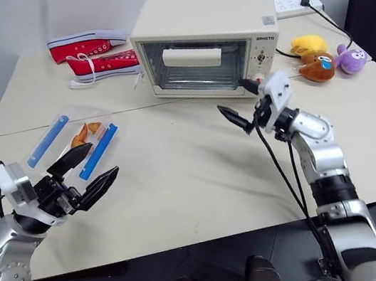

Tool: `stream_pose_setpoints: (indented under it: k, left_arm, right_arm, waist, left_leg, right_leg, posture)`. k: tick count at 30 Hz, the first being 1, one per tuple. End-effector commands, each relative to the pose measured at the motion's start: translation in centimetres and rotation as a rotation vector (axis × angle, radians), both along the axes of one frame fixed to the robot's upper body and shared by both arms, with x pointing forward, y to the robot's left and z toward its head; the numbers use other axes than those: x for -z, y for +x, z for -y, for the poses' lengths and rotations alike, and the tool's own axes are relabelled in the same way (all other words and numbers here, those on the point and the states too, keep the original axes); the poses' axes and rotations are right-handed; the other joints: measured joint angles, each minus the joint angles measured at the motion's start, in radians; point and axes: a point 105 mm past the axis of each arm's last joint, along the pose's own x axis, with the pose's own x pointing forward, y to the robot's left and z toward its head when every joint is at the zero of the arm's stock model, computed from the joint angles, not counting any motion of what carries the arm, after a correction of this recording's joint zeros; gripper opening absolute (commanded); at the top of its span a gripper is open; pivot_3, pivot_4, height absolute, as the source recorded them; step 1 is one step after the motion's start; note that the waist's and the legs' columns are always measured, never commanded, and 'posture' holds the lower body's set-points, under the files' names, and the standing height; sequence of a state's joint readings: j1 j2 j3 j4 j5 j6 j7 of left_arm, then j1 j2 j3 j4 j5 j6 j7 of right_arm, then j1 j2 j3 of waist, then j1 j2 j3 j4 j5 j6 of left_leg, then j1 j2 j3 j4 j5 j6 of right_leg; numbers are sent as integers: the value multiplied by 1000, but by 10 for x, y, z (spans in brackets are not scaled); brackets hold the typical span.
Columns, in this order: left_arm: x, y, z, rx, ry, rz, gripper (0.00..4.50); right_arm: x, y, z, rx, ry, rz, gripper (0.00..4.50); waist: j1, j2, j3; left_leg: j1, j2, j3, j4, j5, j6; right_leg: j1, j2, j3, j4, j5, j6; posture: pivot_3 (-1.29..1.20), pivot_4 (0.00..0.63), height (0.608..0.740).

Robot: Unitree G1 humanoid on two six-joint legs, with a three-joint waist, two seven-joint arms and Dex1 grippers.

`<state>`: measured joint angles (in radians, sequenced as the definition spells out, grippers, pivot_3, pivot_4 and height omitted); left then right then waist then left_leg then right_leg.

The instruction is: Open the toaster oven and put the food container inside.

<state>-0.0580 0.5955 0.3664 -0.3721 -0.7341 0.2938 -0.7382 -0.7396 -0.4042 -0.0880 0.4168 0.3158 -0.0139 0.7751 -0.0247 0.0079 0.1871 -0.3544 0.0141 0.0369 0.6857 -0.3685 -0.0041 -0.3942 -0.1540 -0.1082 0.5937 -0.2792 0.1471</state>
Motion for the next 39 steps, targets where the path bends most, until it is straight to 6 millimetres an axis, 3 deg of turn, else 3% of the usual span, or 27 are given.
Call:
stream_pose_setpoints:
  k: [1, 13, 19, 28, 32, 35, 39]
  left_arm:
    - [-8, 3, 2, -9, -26, 29, 4500]
    - [8, 3, 7, -53, -66, -23, 4500]
    - [13, 2, 10, -66, -79, -41, 4500]
    - [5, 15, 2, -106, -85, -16, 4500]
    - [-10, 51, -6, -191, -73, 21, 4500]
    - [-32, 83, -6, -250, -92, 73, 3655]
    - [-52, 119, 10, -245, -87, 109, 2417]
  right_arm:
    - [-15, 11, -10, -4, 13, 13, 4464]
    - [-37, 19, -47, -88, 34, 68, 4464]
    - [-37, 13, -49, -115, 47, 63, 4464]
    - [-14, -25, -57, -313, -176, 152, 4464]
    - [5, -30, -55, -330, -223, 127, 4464]
    - [5, -29, -57, -321, -211, 128, 4500]
    - [6, -27, -58, -309, -209, 135, 4500]
  waist:
    - [-5, 0, 0]
    - [-8, 0, 0]
    - [-9, 0, 0]
    - [-6, 0, 0]
    - [-5, 0, 0]
    - [-5, 0, 0]
    - [-12, 0, 0]
  left_leg:
    - [0, 0, 0, 0, 0, 0]
    - [0, 1, 0, 0, 0, -1]
    - [0, 2, 0, 0, 0, -1]
    - [0, 2, 1, 0, 0, -1]
    - [0, 2, 1, 0, 0, -2]
    - [0, 2, 1, 0, 0, -2]
    - [0, 2, 1, -2, 0, -2]
  right_leg:
    - [0, 0, 0, 0, 0, 0]
    - [0, 1, 1, 0, 0, 0]
    - [0, 2, 1, 0, 0, 0]
    - [0, 2, 1, -1, 0, 0]
    - [-1, 3, 1, -1, 0, 0]
    - [-1, 3, 1, 0, 0, 0]
    - [-1, 3, 0, 0, 0, 0]
  posture:
    - [0, 150, 740]
    - [0, 150, 740]
    - [0, 150, 740]
    - [0, 150, 740]
    - [0, 150, 740]
    - [0, 150, 740]
    - [0, 150, 740]
